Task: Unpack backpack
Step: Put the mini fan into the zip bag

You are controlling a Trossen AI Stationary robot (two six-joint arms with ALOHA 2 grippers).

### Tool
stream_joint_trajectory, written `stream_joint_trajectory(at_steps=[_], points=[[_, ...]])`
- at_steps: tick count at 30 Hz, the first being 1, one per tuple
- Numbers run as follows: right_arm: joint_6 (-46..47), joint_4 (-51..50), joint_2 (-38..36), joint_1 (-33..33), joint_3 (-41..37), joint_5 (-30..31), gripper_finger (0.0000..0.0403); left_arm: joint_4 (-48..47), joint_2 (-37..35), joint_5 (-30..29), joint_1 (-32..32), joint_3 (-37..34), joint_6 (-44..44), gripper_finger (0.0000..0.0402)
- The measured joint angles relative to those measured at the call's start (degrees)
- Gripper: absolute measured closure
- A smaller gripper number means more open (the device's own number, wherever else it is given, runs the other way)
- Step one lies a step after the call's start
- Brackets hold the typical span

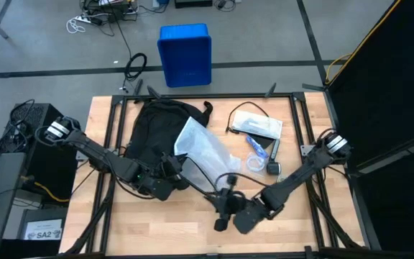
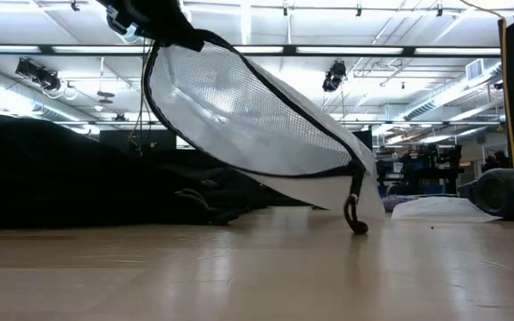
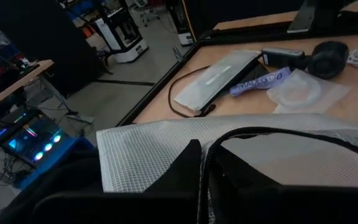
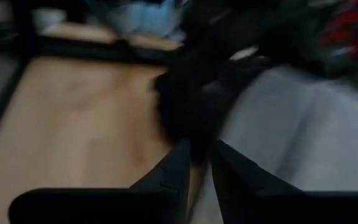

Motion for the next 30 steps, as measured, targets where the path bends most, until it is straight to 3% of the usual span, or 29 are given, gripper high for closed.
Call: stream_joint_trajectory(at_steps=[4, 7, 15, 18, 24, 30], points=[[-3.1, 6.1, 4.8, -1.8, -0.1, -10.3, 0.036, 0.0, 0.0, 0.0, 0.0, 0.0, -1.4, 0.0402], [-1.8, 3.1, 8.2, -2.9, 0.3, -10.5, 0.0362, 0.0, 0.0, 0.0, 0.0, 0.2, -2.1, 0.0402], [16.9, -26.0, 8.7, -1.7, 5.8, 6.1, 0.0387, -4.8, 0.0, 3.4, -0.5, 0.4, -7.5, 0.0402], [21.2, -34.7, 8.5, -0.7, 9.6, 13.0, 0.0396, -12.9, 0.1, 4.9, -1.5, 2.8, -12.6, 0.0402], [22.4, -41.8, 8.5, -2.8, 14.6, 17.4, 0.04, -26.1, 0.0, 5.1, -6.5, 6.0, -25.7, 0.0402], [16.7, -43.9, 8.5, -6.3, 17.0, 16.0, 0.0401, -28.6, 0.1, 5.5, -8.7, 7.4, -28.2, 0.0402]])
